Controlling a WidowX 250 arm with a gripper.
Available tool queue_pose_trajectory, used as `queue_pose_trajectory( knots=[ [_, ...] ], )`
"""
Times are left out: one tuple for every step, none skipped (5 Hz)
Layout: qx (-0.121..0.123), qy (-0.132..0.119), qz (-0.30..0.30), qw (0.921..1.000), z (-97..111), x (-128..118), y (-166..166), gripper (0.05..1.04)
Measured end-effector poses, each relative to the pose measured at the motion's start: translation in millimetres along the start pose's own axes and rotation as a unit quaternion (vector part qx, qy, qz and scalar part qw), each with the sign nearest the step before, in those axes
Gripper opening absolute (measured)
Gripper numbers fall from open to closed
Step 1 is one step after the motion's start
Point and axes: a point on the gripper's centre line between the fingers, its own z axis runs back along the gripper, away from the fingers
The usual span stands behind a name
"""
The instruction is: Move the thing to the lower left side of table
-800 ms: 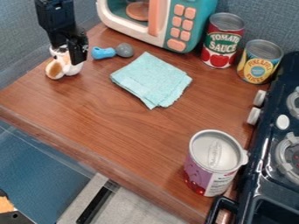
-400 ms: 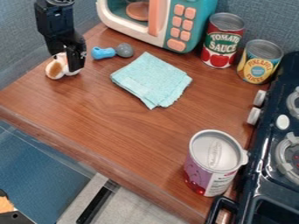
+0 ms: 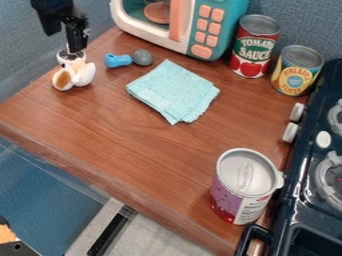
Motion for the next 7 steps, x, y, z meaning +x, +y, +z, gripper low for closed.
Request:
queue_pose_trajectory(
  knots=[
    [0.002, -0.007, 0.010, 0.9999, -8, -8, -7, 1.001],
    [0.000, -0.037, 0.015, 0.9992, -25, -10, -15, 1.001],
    [0.001, -0.045, 0.012, 0.9989, -37, -14, -17, 1.001],
    [0.003, -0.049, 0.010, 0.9988, -40, -14, -16, 0.952],
    [-0.001, -0.043, 0.011, 0.9990, -41, -16, -16, 0.684],
    [-0.002, -0.042, 0.006, 0.9991, -42, -17, -14, 0.376],
    [-0.001, -0.042, 0.004, 0.9991, -43, -15, -10, 0.225]
  ],
)
